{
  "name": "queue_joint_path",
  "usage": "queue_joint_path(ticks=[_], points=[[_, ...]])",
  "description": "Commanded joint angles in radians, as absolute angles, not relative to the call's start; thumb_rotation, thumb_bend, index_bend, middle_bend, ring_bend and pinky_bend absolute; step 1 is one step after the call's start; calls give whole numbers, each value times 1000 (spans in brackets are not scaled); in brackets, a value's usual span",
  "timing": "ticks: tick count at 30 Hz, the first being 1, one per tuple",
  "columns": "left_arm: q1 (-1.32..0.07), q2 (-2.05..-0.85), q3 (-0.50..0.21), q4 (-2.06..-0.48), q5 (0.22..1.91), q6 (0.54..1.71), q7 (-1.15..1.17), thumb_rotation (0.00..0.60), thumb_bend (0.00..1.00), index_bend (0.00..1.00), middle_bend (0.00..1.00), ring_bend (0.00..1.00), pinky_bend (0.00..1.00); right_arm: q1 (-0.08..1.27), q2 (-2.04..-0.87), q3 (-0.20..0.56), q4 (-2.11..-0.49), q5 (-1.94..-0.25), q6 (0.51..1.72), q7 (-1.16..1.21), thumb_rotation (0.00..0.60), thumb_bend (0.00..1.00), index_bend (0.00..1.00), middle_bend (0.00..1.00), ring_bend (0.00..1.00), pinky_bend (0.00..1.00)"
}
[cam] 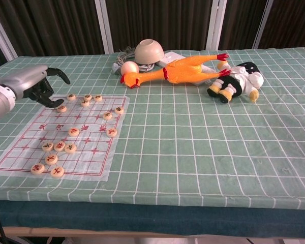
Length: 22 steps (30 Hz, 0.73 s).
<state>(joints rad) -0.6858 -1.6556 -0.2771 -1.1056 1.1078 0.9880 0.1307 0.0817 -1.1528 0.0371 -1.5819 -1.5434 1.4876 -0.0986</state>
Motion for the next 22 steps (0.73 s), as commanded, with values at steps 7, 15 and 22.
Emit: queue_joint_path(ticks=[7,15,22], points=[[-139,-1201,91,-1557,1616,1695,-35,600,353,53,82,30,177,78,-1140,17,-1626,-1530,1455,-183,600,115,0,0,0,0],[-124,-1170,107,-1544,1600,1619,-30,600,374,1,47,10,127,71,-1152,6,-1634,-1548,1464,-222,600,115,0,0,0,0],[-128,-1159,90,-1565,1594,1582,-19,600,372,0,38,10,128,69,-1152,10,-1631,-1542,1465,-221,600,115,0,0,0,0]])
